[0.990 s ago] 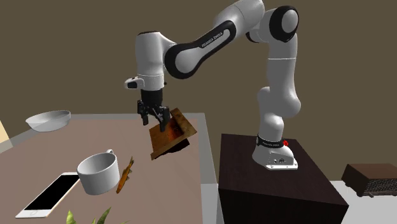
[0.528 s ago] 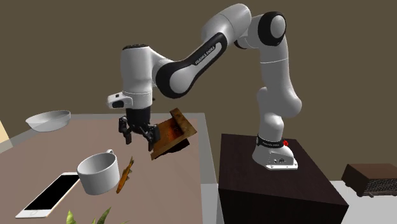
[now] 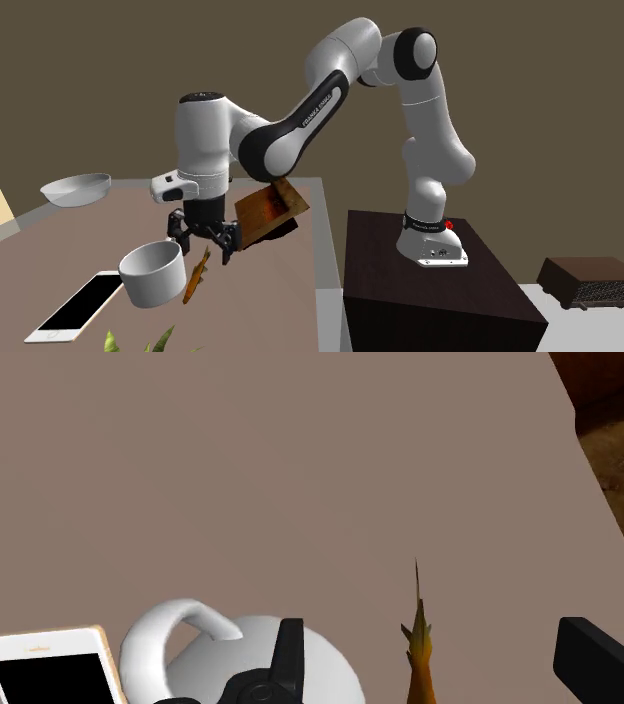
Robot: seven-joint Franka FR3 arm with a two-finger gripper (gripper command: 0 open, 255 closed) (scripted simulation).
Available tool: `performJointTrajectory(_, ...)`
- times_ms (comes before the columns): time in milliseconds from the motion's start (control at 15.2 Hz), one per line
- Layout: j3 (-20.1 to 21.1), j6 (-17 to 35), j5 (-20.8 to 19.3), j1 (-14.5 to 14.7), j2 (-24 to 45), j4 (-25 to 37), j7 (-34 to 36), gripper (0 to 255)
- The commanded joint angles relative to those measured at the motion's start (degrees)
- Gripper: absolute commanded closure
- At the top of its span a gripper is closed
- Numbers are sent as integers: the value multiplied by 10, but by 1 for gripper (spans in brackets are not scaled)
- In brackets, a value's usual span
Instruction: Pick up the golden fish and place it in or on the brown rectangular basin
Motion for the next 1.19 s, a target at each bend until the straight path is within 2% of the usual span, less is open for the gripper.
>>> performJointTrajectory(0,-2,10,-5,1,12,1,2,0)
performJointTrajectory(132,-6,24,-11,3,25,0,6,0)
performJointTrajectory(660,-5,24,-11,2,25,0,6,0)
performJointTrajectory(726,-5,27,-11,1,23,-5,6,255)
performJointTrajectory(1122,-5,29,-10,0,18,-11,5,255)
